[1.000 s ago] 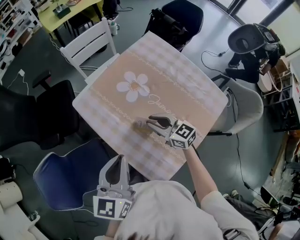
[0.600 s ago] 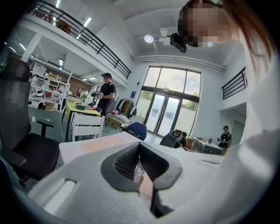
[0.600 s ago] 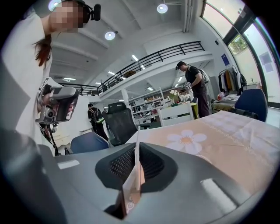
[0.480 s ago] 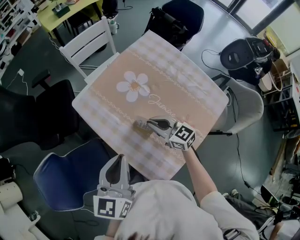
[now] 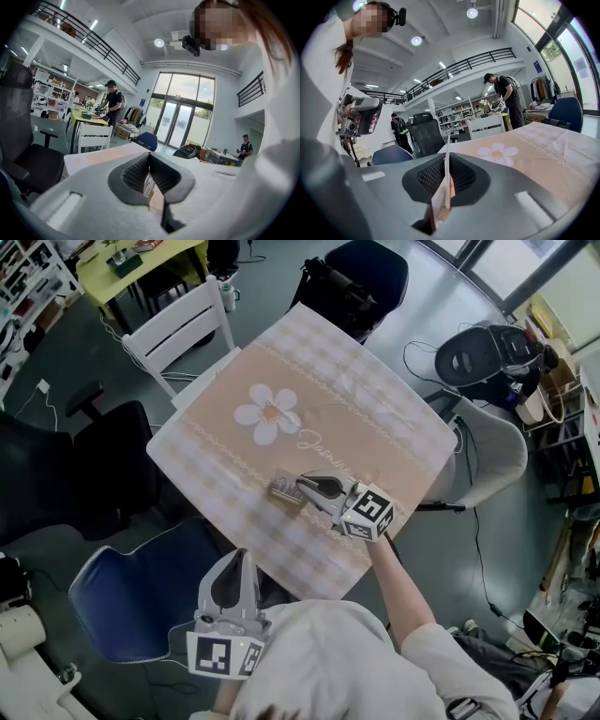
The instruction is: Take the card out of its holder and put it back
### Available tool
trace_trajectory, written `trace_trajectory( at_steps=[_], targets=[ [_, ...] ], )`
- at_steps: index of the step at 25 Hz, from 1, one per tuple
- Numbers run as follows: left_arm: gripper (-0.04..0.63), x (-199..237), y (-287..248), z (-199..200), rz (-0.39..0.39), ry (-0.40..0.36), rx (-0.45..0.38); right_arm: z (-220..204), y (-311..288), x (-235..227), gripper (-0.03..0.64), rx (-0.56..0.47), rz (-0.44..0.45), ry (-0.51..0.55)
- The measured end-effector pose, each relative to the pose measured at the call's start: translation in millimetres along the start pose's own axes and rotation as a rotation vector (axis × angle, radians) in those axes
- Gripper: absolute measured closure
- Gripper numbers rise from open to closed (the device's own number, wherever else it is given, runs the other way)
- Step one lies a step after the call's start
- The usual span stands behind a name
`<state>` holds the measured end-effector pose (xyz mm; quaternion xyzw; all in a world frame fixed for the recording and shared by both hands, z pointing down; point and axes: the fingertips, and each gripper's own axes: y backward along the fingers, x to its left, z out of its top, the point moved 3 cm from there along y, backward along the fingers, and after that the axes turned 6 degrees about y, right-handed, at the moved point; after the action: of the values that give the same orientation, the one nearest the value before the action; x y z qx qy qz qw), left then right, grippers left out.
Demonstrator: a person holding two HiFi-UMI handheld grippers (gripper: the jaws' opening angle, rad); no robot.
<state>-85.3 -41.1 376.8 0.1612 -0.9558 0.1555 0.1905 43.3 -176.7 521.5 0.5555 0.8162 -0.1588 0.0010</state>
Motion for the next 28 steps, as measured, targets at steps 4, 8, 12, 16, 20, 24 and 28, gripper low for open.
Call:
trace_trajectory(
  at_steps=[4, 8, 12, 16, 20, 24, 28],
  targets=[
    [0.595, -1.0, 3.8, 0.7, 0.001, -0.001, -0.009, 7.1, 2.7, 0.1, 0.597, -0.01, -0.013, 0.001],
    [0.595, 0.6, 10.1, 1.3, 0.0, -0.002, -0.021, 13.5, 4.1, 1.8, 0.597, -0.015, -0.03, 0.016],
    [0.595, 1.7, 16.8, 2.5, -0.001, -0.003, -0.029, 21.1, 8.0, 0.4, 0.597, -0.03, -0.057, 0.014],
    [0.595, 1.2, 22.7, 4.9, -0.006, -0.003, -0.042, 30.6, 14.5, 0.3, 0.597, -0.055, -0.084, 0.012],
    [0.595, 0.2, 27.3, 5.3, -0.014, -0.007, -0.051, 43.5, 22.1, 0.5, 0.597, -0.101, -0.112, 0.007],
    [0.595, -1.9, 30.6, 5.5, -0.022, -0.012, -0.061, 59.3, 31.5, 1.4, 0.597, -0.084, -0.161, 0.028],
    [0.595, -5.7, 33.3, 7.4, -0.032, -0.02, -0.072, 90.0, 51.7, 8.0, 0.597, -0.145, -0.216, 0.042]
  ],
)
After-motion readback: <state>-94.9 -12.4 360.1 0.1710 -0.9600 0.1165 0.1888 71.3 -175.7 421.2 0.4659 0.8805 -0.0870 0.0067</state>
